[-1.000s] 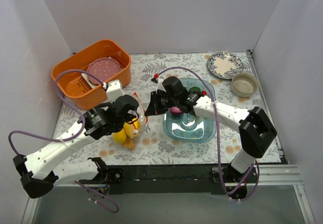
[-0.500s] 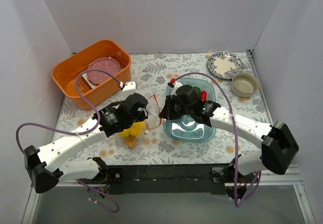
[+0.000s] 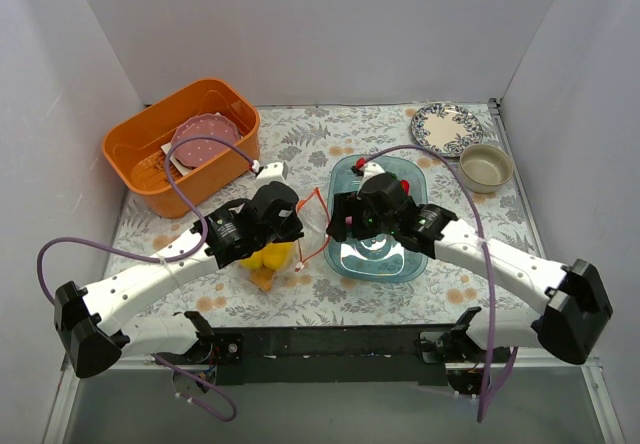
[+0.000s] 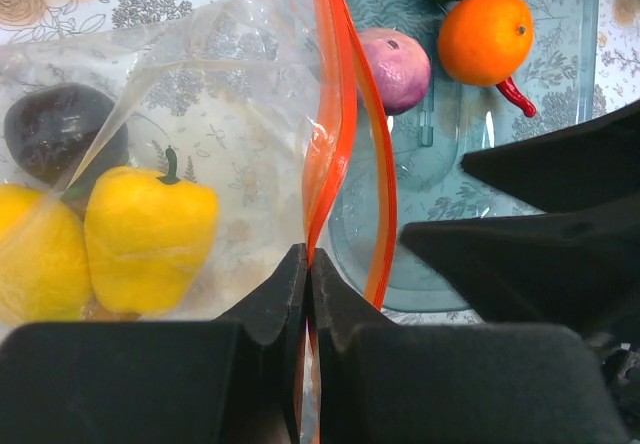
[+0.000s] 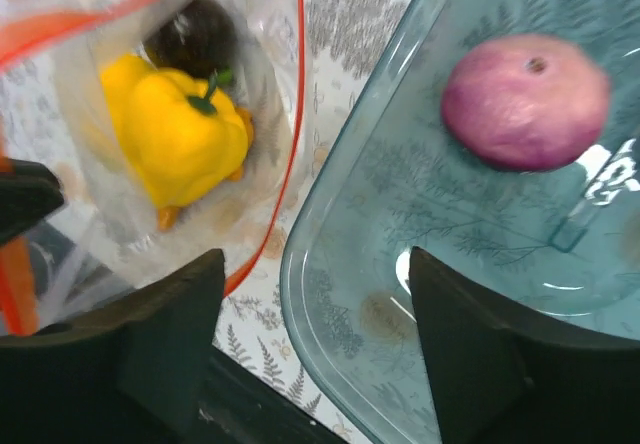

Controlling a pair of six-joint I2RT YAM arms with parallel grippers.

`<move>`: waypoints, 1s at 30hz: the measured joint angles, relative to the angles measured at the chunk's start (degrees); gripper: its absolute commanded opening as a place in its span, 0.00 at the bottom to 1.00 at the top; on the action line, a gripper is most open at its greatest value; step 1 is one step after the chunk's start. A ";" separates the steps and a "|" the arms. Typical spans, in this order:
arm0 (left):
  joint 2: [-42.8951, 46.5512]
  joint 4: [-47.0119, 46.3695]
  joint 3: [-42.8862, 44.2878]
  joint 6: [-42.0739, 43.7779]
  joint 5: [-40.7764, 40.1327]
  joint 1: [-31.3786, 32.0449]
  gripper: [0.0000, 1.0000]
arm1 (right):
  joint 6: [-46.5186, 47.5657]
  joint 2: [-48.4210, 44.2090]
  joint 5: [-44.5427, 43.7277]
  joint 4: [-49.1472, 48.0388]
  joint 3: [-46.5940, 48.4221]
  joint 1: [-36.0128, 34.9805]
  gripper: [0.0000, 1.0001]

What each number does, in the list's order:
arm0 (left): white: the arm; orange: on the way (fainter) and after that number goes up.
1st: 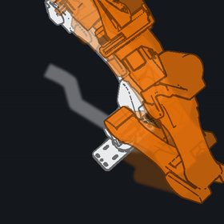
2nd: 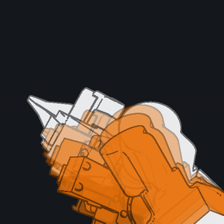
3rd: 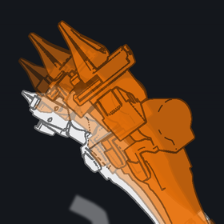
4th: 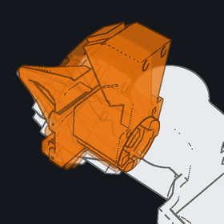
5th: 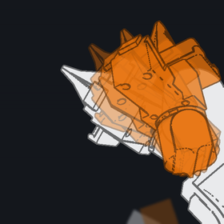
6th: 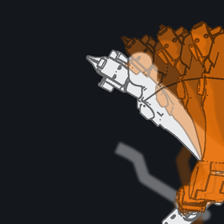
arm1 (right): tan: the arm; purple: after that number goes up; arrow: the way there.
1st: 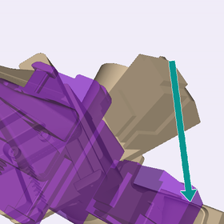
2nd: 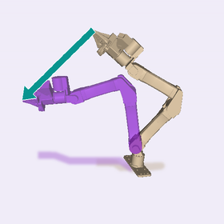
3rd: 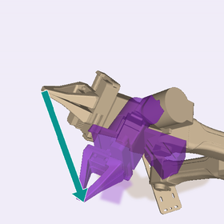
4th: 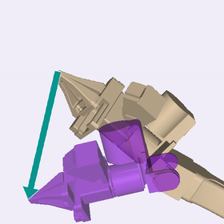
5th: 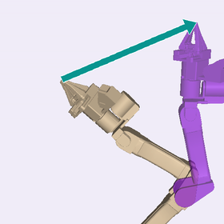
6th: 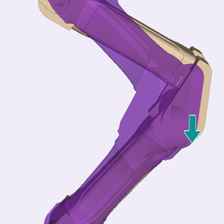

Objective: Place the food in the zip-top bag and seal the zipper
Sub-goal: Adjust the zipper food storage bag at the center of the board, then pick up the fake fruit from the bin.

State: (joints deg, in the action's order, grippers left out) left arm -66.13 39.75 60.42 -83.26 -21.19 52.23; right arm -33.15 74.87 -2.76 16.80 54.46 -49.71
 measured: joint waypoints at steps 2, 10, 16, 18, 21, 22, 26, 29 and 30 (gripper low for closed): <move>-0.04 -0.07 0.00 0.09 0.90 0.00 0.00 | 1.36 -3.93 -2.67 0.42 -0.17 0.66 0.96; -0.11 -1.36 0.02 0.68 3.13 0.00 0.00 | 5.62 -7.37 -8.61 4.17 1.99 10.97 0.98; -0.20 -2.10 0.02 1.20 5.35 0.00 0.00 | 8.04 -0.24 -7.30 8.57 1.29 20.04 0.98; -0.20 -2.10 0.02 1.25 5.66 0.00 0.00 | 8.59 0.31 -6.62 8.98 0.74 20.50 0.98; -0.20 -2.08 0.02 1.27 5.95 0.00 0.00 | 9.70 1.11 -5.86 8.50 0.66 20.98 0.98; -0.17 -2.08 0.00 1.27 6.10 0.00 0.00 | 11.15 2.45 -5.42 7.61 0.66 21.40 0.97; 0.04 -1.99 -0.09 1.25 6.19 0.00 0.00 | 13.25 6.95 -4.68 7.85 3.15 22.36 0.89; 0.33 -1.97 -0.11 1.22 6.23 -0.02 0.00 | 14.67 11.26 -4.15 6.97 5.01 22.84 0.86; 0.35 -1.97 -0.11 1.22 6.25 0.00 0.00 | 15.06 11.98 -3.91 6.69 5.01 23.02 0.86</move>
State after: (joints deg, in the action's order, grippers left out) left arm -65.78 37.78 60.31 -82.04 -14.94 52.23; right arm -18.09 86.85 -6.68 23.49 59.46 -26.70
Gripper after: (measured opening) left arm 0.018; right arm 0.874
